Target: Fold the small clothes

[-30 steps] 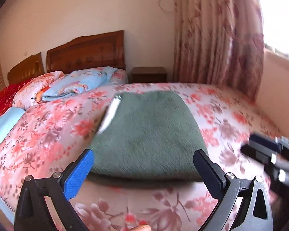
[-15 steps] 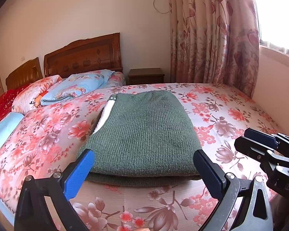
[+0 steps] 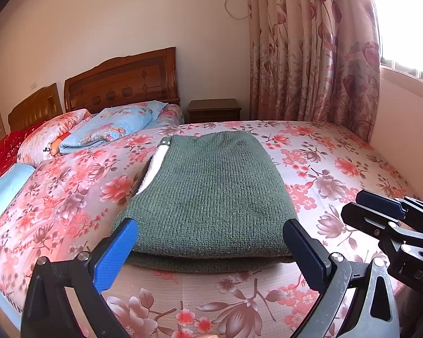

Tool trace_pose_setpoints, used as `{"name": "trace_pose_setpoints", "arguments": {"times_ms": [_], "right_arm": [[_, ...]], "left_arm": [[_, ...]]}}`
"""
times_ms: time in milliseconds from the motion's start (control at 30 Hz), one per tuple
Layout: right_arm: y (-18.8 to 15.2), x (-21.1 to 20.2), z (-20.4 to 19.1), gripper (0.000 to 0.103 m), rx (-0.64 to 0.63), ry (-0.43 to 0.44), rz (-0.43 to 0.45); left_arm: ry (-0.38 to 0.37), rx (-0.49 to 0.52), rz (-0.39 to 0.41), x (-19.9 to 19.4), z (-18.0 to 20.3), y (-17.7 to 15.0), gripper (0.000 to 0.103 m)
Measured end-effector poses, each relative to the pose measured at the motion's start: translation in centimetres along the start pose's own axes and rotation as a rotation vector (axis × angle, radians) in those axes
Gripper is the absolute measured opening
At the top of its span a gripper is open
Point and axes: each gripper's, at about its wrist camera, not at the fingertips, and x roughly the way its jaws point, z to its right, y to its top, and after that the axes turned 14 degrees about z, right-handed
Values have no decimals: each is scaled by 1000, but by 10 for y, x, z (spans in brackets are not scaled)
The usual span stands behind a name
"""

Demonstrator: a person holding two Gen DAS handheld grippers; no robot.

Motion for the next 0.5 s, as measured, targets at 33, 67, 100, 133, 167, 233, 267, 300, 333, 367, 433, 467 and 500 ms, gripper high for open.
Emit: {"name": "trace_pose_setpoints", "arguments": {"times_ms": [33,67,100,133,167,233,267,300,333,367,433,467,500], "right_arm": [[0,0,0,39,0,0,-1],[0,0,0,39,0,0,-2],[0,1,0,39,1,1,-4],[-1,1,0,39,1,1,-5],[-1,1,0,39,3,1,-6],[-1,1,0,39,3,1,-7],[-1,2,1,39,3,2,-7],[-1,2,1,39,4,3,-8],[-1,2,1,39,4,4,-10],[-2,2,1,39,4,4,-12],[-2,3,0,39,5,5,-14],[-3,3,0,39,5,5,-15],[-3,3,0,39,6,5,-16]], "left_arm": [[0,0,-1,0,-1,0,103],[1,0,0,0,-1,0,103],[2,-1,-1,1,-1,0,103],[3,-1,-2,1,-1,0,103],[3,-2,-3,1,-1,0,103],[3,-3,-4,2,-2,-1,103],[5,-3,-5,3,-3,-1,103],[7,-3,-5,3,-3,-1,103],[7,-3,-6,3,-3,-2,103],[7,-3,-8,4,-4,-2,103],[8,-4,-10,4,-4,-2,103],[9,-4,-11,4,-5,-2,103],[10,-5,-11,5,-5,-3,103]]}}
